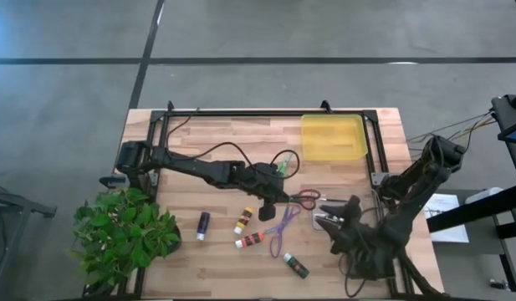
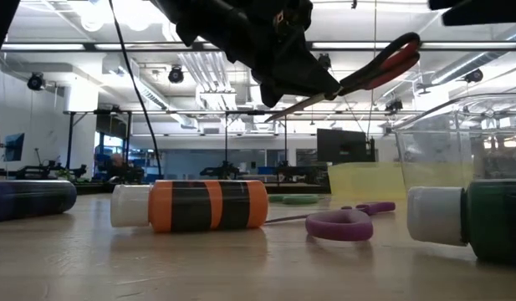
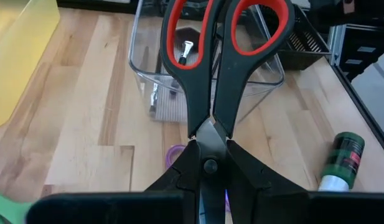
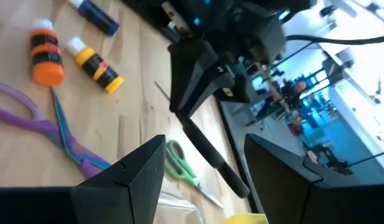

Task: Pick & Place Paint Supplies
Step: Put the black scissors into the yellow bin

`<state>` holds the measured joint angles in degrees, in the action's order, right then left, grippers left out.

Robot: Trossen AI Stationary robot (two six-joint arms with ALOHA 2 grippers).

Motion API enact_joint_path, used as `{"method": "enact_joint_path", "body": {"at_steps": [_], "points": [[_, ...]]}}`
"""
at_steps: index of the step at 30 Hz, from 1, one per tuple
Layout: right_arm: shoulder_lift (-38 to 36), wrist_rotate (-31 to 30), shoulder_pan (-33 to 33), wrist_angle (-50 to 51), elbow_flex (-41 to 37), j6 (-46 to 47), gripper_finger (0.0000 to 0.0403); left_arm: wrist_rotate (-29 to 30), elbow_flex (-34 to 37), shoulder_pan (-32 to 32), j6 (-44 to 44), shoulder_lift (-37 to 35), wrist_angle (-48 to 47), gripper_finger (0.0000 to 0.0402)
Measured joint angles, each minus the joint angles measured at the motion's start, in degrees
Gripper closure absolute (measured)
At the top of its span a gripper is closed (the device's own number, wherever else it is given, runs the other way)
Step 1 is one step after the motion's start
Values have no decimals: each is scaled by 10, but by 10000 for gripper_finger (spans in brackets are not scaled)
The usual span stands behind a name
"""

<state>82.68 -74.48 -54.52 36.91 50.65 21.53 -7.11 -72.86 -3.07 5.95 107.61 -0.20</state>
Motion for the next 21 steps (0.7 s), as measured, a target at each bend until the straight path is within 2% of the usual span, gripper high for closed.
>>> {"method": "enact_joint_path", "body": {"at_steps": [5,15,18,21], "points": [[0,77,46,-2,20,-41,184,0,0,0,0,0,-1,359],[0,154,115,-5,21,-118,191,-5,0,-4,0,0,-8,359],[0,160,128,-24,21,-154,244,-6,0,-4,0,0,-9,359],[0,177,137,-41,21,-188,347,-14,0,-4,-1,0,-11,369]]}}
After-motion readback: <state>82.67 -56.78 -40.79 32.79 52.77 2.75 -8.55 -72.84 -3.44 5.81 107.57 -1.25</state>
